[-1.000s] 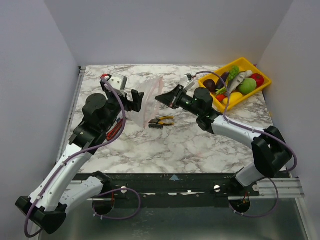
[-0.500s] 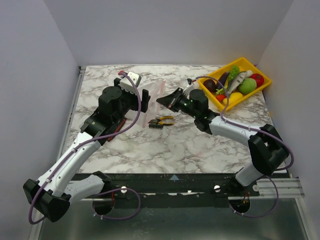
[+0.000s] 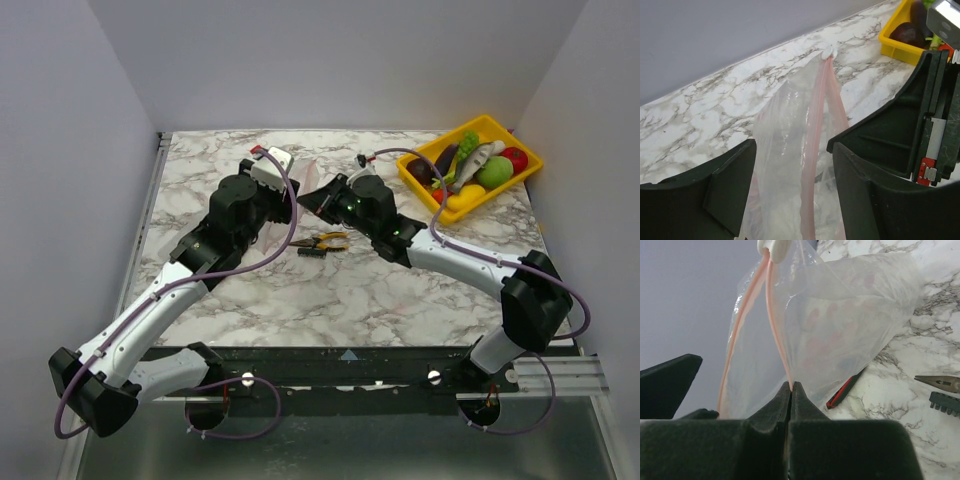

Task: Place the food in the zip-top bag and seal the zipper
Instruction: Open the zipper of the food storage bag at the center of the board.

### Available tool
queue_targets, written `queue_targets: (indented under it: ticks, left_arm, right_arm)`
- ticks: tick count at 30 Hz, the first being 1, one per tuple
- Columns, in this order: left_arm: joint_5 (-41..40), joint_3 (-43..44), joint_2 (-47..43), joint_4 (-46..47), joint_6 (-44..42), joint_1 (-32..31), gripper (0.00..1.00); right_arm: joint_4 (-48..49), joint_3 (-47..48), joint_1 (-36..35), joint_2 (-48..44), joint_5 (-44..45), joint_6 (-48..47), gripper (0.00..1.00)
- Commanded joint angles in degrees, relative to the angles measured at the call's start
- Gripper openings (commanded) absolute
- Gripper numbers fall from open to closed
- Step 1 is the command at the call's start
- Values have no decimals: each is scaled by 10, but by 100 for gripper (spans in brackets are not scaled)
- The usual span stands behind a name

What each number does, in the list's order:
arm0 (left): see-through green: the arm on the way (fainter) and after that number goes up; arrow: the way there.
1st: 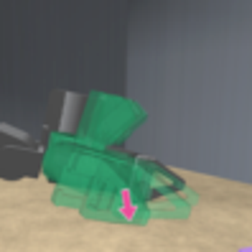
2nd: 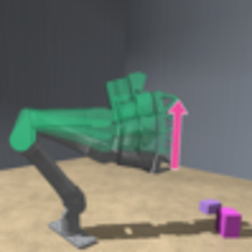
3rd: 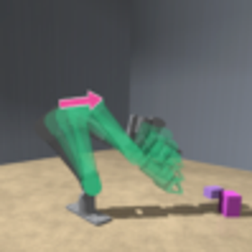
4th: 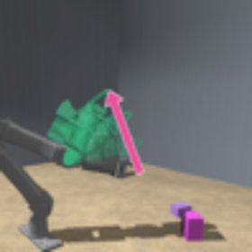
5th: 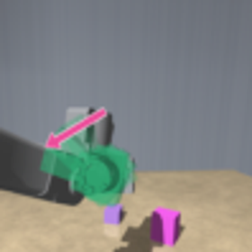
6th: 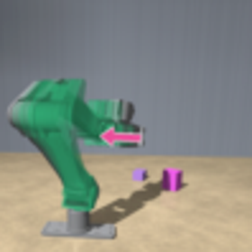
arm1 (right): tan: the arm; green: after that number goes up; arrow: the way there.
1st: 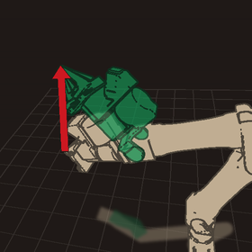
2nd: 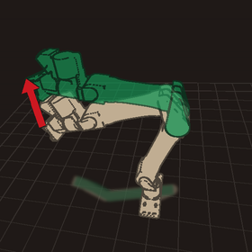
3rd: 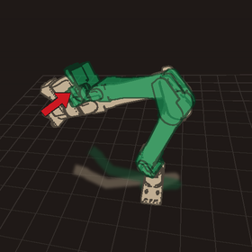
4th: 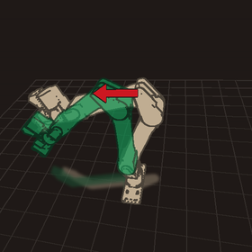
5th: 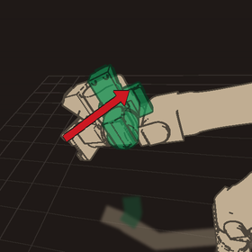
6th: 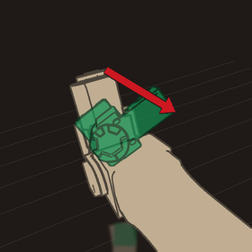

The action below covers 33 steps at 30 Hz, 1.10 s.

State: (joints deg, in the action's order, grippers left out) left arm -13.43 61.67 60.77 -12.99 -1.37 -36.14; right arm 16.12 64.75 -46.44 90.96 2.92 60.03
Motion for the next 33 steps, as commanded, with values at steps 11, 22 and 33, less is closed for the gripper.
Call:
queue_targets:
  ticks: [11, 22, 33]
  left_arm:
    - [-40, 23, 24, -15, -21, -10, 66]
    - [-96, 26, 51, -20, -42, -23, 60]
    - [-105, 32, 65, -27, -49, -23, 48]
  right_arm:
    - [-56, 29, -22, 10, 73, 7, 1]
    - [-61, 36, -22, 0, 77, 6, 1]
    - [-57, 25, -23, -5, 75, 6, 1]
